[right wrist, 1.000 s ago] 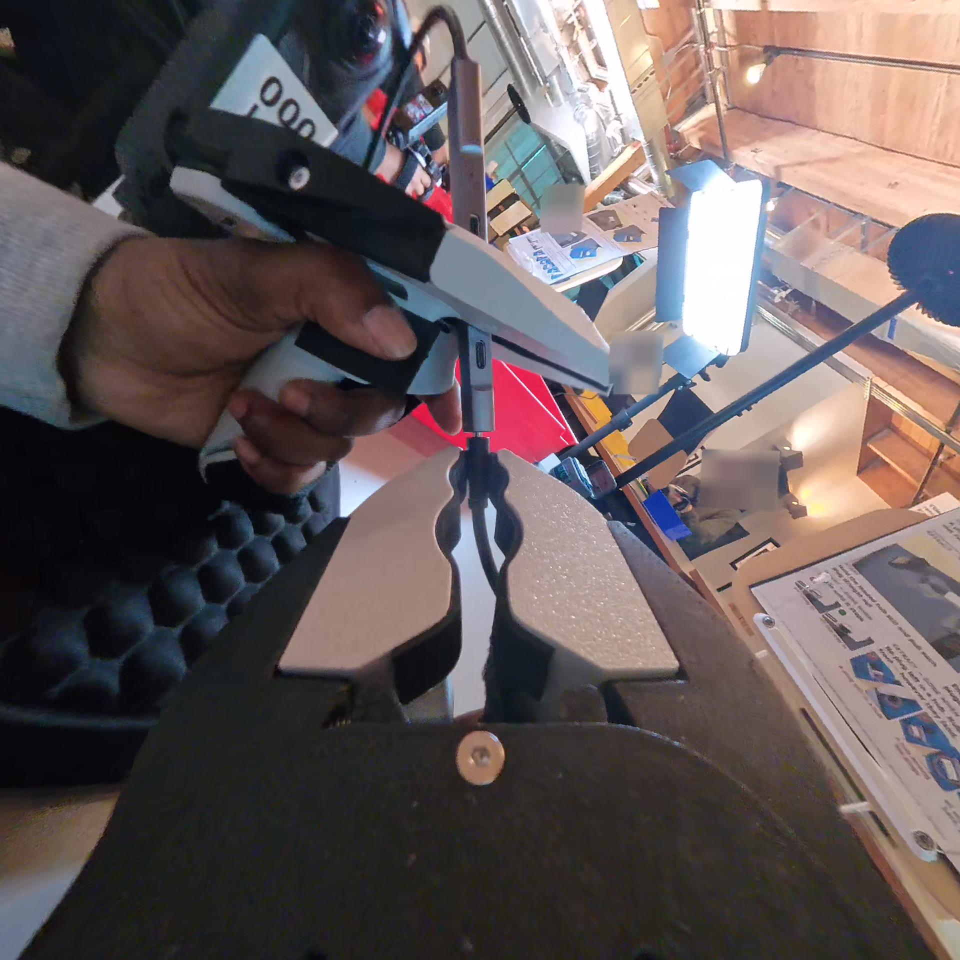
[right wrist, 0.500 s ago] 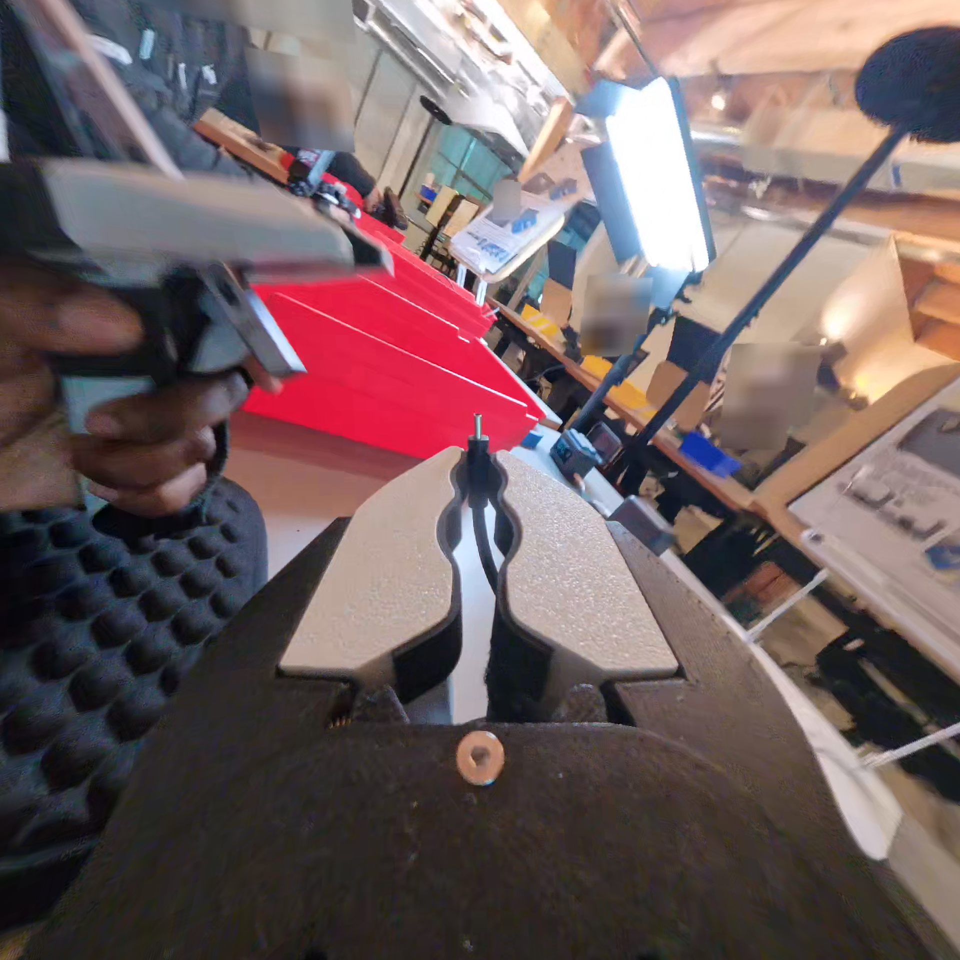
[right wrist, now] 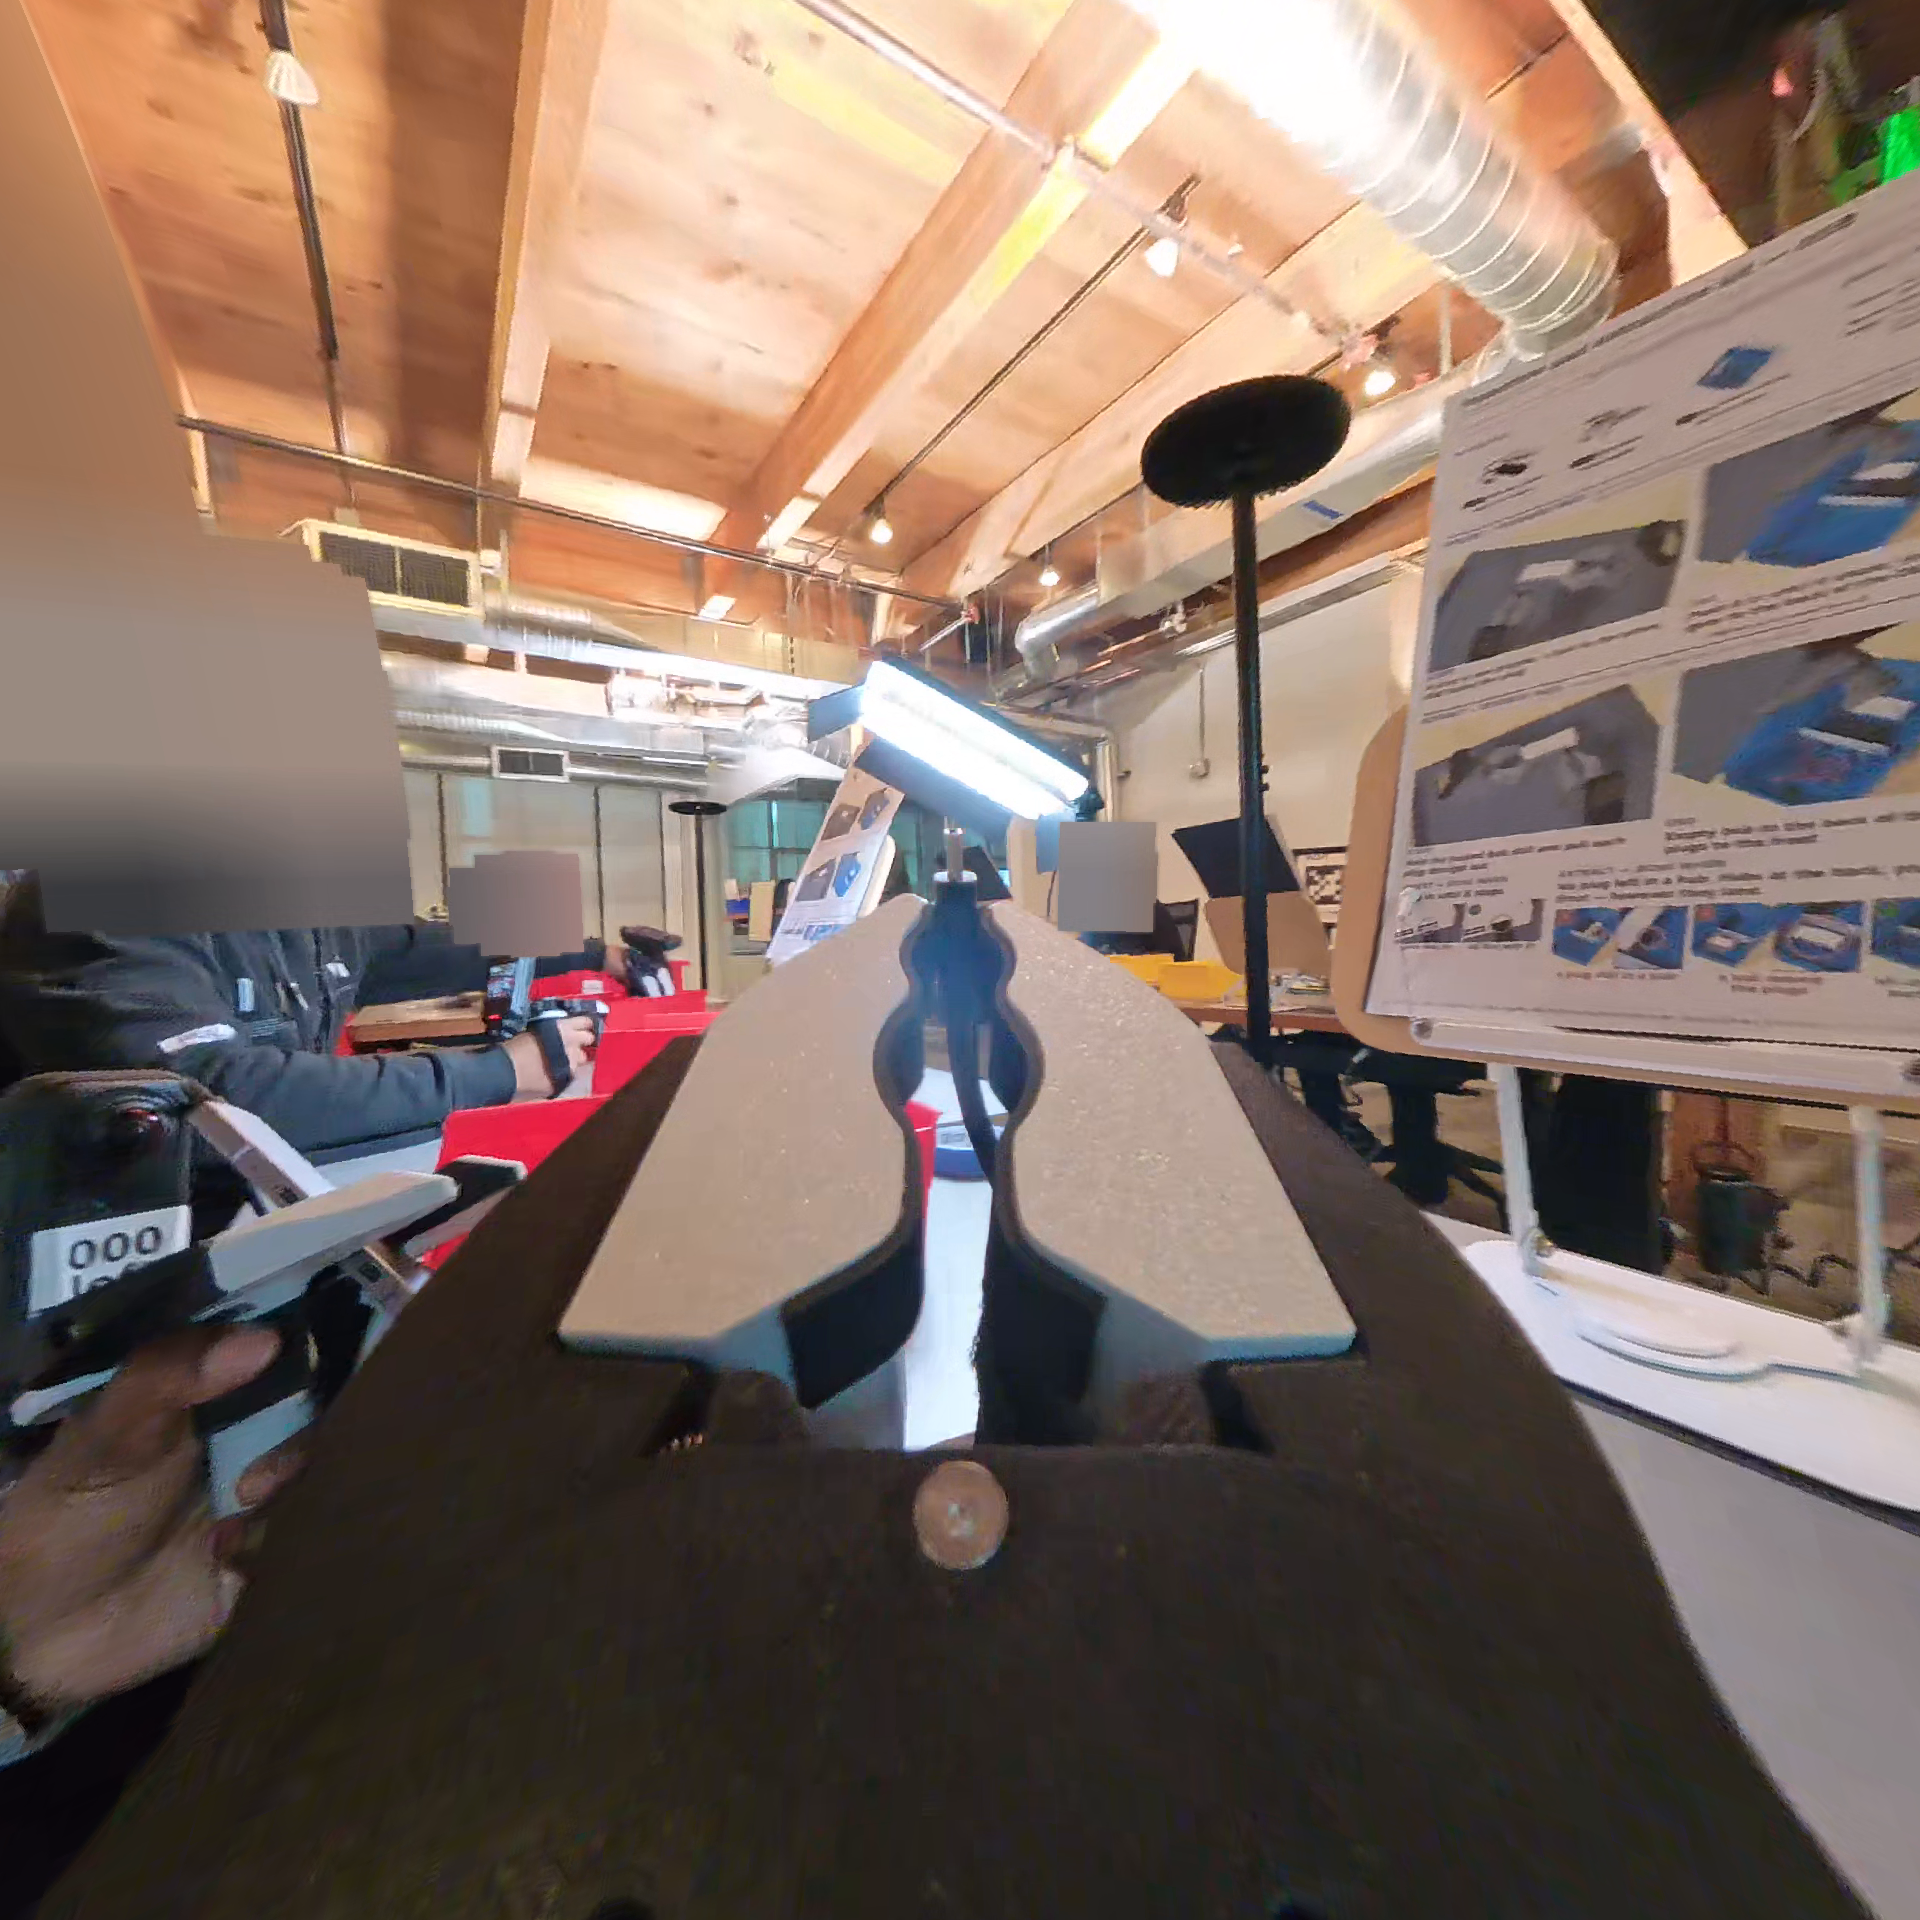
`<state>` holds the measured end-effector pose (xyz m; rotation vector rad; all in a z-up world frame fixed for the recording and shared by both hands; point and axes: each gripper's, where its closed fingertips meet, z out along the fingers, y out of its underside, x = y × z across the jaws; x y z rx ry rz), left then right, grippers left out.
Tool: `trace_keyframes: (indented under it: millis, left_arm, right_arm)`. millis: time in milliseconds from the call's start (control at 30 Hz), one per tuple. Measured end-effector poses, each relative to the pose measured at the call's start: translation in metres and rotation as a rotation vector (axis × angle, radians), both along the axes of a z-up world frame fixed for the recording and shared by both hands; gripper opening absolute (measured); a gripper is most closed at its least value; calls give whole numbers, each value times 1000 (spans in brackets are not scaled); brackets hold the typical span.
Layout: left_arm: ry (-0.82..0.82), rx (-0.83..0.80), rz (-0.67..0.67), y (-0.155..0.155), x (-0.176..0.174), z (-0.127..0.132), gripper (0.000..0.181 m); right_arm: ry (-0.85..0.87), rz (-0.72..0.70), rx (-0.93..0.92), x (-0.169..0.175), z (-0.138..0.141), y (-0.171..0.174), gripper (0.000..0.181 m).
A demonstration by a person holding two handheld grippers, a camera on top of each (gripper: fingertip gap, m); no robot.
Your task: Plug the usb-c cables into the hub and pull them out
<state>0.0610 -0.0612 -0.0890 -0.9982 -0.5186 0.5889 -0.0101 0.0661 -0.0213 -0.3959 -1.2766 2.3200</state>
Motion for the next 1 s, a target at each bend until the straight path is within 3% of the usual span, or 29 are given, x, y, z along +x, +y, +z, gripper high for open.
trace_keyframes:
  millis: [167, 300, 500, 733, 867, 1000]
  left_arm:
    - [-8, 9, -7, -1, -1, -1, 19]
    - [-13, 10, -9, -1, -2, -1, 19]
    - [-15, 10, -14, -1, -1, -2, 19]
    - [-9, -10, -7, 1, -1, -3, 19]
    - [-9, -10, -7, 1, -1, -3, 19]
    - [-10, -14, -3, 1, -1, -3, 19]
  right_arm:
    - [40, -37, 6, 5, 10, 9, 6]
    - [96, -64, -49, 21, 58, 40, 6]
    - [169, -207, -129, 46, 141, 125, 6]
    - [246, -532, -114, 83, 208, 236, 6]
    - [173, -712, 28, 72, 197, 286, 6]
    - [-22, -831, 215, 25, 135, 335, 6]
